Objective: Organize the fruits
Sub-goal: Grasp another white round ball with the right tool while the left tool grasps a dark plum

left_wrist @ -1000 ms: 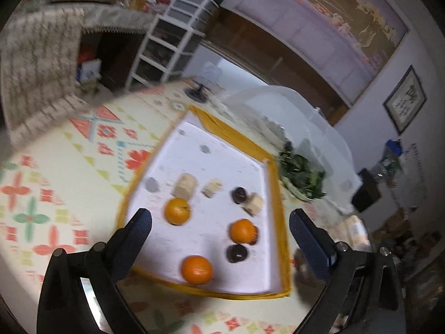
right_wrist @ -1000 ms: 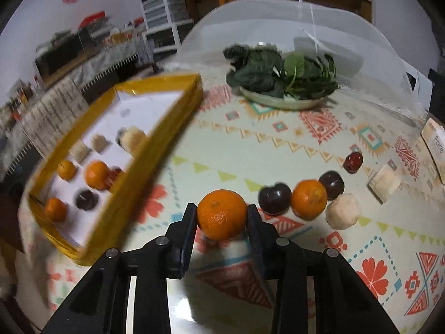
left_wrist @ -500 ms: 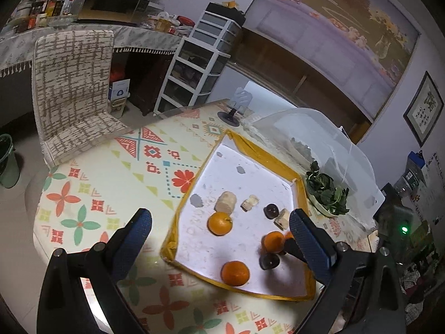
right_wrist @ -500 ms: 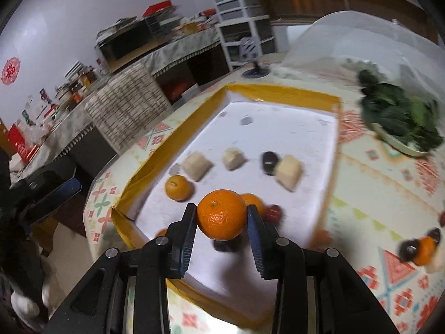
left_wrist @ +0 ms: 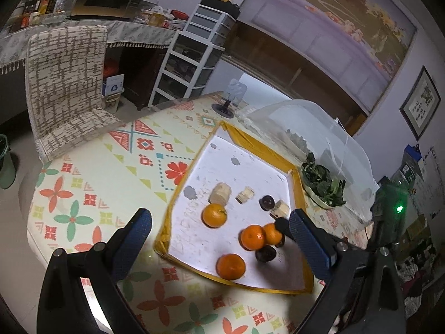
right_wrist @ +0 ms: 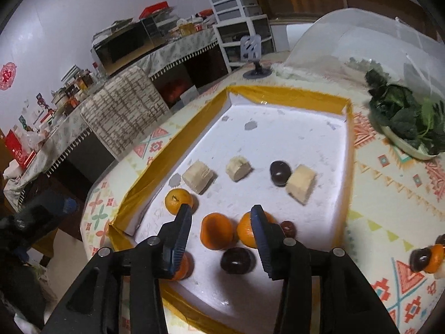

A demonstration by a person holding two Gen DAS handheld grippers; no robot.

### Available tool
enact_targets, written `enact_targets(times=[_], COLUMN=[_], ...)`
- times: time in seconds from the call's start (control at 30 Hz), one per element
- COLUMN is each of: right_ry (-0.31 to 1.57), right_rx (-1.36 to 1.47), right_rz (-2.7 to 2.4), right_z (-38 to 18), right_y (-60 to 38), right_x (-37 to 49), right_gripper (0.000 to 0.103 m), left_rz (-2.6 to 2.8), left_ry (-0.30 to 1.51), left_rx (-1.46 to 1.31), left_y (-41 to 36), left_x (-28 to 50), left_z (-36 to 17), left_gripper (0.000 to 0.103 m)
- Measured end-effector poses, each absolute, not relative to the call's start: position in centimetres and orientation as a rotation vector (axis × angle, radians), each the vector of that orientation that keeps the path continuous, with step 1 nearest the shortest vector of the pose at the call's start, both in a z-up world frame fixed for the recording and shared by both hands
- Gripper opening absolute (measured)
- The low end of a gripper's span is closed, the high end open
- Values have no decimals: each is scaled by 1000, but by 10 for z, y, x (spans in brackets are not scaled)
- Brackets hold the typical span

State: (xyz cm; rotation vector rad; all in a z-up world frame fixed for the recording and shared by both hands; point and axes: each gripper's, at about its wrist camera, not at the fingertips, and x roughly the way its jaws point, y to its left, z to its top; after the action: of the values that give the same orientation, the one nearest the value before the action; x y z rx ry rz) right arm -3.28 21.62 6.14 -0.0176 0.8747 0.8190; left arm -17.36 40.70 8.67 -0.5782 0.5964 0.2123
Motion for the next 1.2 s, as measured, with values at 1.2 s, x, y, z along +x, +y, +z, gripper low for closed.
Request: enact_targets(times=[1.2], right_ry=[853], right_rx=[66], right_rz=[471], right_z=[35], right_y=[-33], right_x=[-1], right_gripper=[52], left_rz=[-195], left_ry=[809], left_rx=[-354], left_y=[215], left_x=[-108], left_z=[78], left_gripper=[99])
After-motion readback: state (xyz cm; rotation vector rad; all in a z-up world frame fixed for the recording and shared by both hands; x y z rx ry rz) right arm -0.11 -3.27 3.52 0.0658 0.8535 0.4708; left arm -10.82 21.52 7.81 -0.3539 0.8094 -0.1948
